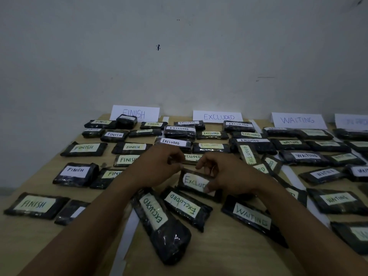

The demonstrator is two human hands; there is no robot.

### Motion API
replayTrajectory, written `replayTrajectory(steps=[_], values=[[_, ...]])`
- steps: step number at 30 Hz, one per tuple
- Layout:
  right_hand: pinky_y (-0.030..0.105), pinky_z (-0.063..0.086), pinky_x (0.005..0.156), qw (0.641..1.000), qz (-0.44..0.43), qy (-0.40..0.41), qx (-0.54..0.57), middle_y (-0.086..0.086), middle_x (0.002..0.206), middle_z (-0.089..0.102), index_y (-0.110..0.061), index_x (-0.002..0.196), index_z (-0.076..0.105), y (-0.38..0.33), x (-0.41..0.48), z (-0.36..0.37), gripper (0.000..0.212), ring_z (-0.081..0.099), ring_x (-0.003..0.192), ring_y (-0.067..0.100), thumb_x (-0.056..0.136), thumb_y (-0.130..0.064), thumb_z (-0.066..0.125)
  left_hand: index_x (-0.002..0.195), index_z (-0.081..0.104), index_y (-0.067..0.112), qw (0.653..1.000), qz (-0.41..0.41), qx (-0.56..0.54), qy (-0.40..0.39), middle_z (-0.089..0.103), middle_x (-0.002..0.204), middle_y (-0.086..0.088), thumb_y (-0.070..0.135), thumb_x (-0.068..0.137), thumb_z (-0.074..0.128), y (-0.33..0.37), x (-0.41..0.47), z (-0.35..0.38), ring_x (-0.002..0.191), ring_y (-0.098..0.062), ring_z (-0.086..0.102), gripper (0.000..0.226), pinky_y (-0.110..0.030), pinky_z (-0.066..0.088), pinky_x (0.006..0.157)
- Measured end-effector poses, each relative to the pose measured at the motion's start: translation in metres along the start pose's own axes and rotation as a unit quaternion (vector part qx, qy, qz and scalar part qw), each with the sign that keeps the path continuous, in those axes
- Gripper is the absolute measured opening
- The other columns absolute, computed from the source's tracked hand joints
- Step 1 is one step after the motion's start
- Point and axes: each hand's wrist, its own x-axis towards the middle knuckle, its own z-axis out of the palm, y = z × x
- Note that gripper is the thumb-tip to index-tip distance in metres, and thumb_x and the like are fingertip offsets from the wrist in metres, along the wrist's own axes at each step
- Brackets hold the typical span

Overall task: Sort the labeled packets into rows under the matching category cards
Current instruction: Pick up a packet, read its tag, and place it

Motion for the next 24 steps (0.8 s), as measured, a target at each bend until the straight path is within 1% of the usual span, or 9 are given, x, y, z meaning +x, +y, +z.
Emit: replayTrajectory(steps=[5, 7, 10, 12, 14, 17, 20, 22, 24], values=[[0.029, 0.053, 0.073, 0.994, -0.011, 0.073, 0.086, -0.005, 0.090, 0.065, -0.027, 0.088, 0.065, -0.001, 0.014, -0.001, 0.037, 0.059, 0.078, 0.008, 0.063, -0.010, 0.087, 0.113, 0.061, 0.036, 0.997, -0.026, -0.058, -0.041, 0.064, 0.098, 0.018, 0.030, 0.086, 0.069, -0.003, -0.015, -0.013, 0.087, 0.005, 0.059, 0.029, -0.010, 0.041, 0.068], [0.024, 0.052, 0.070, 0.991, -0.019, 0.100, 0.093, -0.007, 0.087, 0.065, -0.024, 0.087, 0.066, -0.007, 0.022, 0.002, 0.035, 0.059, 0.075, 0.005, 0.062, -0.011, 0.087, 0.113, 0.059, 0.038, 0.997, -0.047, -0.064, -0.015, 0.064, 0.096, 0.014, 0.033, 0.081, 0.073, -0.007, -0.016, -0.014, 0.083, 0.001, 0.061, 0.035, -0.017, 0.044, 0.068], [0.020, 0.051, 0.067, 0.988, -0.040, 0.126, 0.079, -0.009, 0.085, 0.065, -0.018, 0.087, 0.066, -0.014, 0.028, 0.014, 0.028, 0.059, 0.073, 0.002, 0.067, -0.012, 0.084, 0.102, 0.061, 0.036, 0.992, -0.094, -0.082, 0.034, 0.067, 0.087, 0.008, 0.029, 0.081, 0.074, -0.018, -0.015, -0.010, 0.079, -0.007, 0.063, 0.025, -0.023, 0.041, 0.063], [0.020, 0.050, 0.067, 0.985, -0.049, 0.159, 0.047, -0.010, 0.084, 0.064, -0.022, 0.085, 0.064, -0.013, 0.028, 0.023, 0.023, 0.059, 0.075, 0.002, 0.072, -0.016, 0.081, 0.101, 0.063, 0.031, 0.989, -0.118, -0.080, 0.030, 0.068, 0.083, 0.006, 0.027, 0.082, 0.073, -0.025, -0.015, -0.009, 0.076, -0.008, 0.064, 0.022, -0.024, 0.042, 0.061], [0.016, 0.046, 0.065, 0.982, -0.054, 0.180, 0.011, -0.012, 0.085, 0.062, -0.024, 0.083, 0.063, -0.010, 0.024, 0.027, 0.019, 0.058, 0.076, 0.000, 0.075, -0.019, 0.079, 0.102, 0.064, 0.027, 0.987, -0.136, -0.081, 0.030, 0.070, 0.081, 0.004, 0.027, 0.083, 0.073, -0.031, -0.016, -0.010, 0.075, -0.010, 0.066, 0.022, -0.028, 0.048, 0.065], [0.013, 0.043, 0.062, 0.979, -0.061, 0.193, 0.012, -0.013, 0.079, 0.063, -0.025, 0.080, 0.063, -0.010, 0.012, 0.023, 0.017, 0.057, 0.071, 0.000, 0.075, -0.019, 0.078, 0.101, 0.066, 0.026, 0.982, -0.148, -0.113, 0.041, 0.071, 0.078, 0.004, 0.024, 0.082, 0.073, -0.040, -0.017, -0.015, 0.074, -0.013, 0.067, 0.020, -0.036, 0.054, 0.074], [0.011, 0.044, 0.060, 0.986, -0.062, 0.156, 0.006, -0.012, 0.075, 0.063, -0.025, 0.082, 0.065, -0.014, -0.004, 0.019, 0.015, 0.057, 0.069, 0.000, 0.075, -0.023, 0.078, 0.098, 0.067, 0.027, 0.979, -0.152, -0.133, 0.036, 0.071, 0.074, 0.005, 0.023, 0.082, 0.074, -0.042, -0.018, -0.018, 0.074, -0.012, 0.067, 0.019, -0.034, 0.052, 0.076], [0.020, 0.050, 0.064, 0.993, -0.058, 0.098, 0.000, -0.012, 0.079, 0.066, -0.029, 0.082, 0.064, -0.017, -0.012, 0.022, 0.017, 0.059, 0.071, 0.002, 0.074, -0.032, 0.079, 0.095, 0.068, 0.027, 0.981, -0.160, -0.106, 0.028, 0.071, 0.075, 0.005, 0.025, 0.081, 0.075, -0.041, -0.019, -0.016, 0.074, -0.012, 0.067, 0.017, -0.032, 0.051, 0.074], [0.025, 0.050, 0.064, 0.998, -0.039, 0.038, -0.032, -0.014, 0.084, 0.065, -0.034, 0.087, 0.062, -0.022, -0.019, 0.024, 0.025, 0.058, 0.073, 0.002, 0.070, -0.043, 0.079, 0.096, 0.067, 0.025, 0.984, -0.164, -0.074, 0.021, 0.071, 0.077, 0.005, 0.026, 0.081, 0.075, -0.039, -0.019, -0.013, 0.072, -0.010, 0.065, 0.017, -0.028, 0.050, 0.071]])
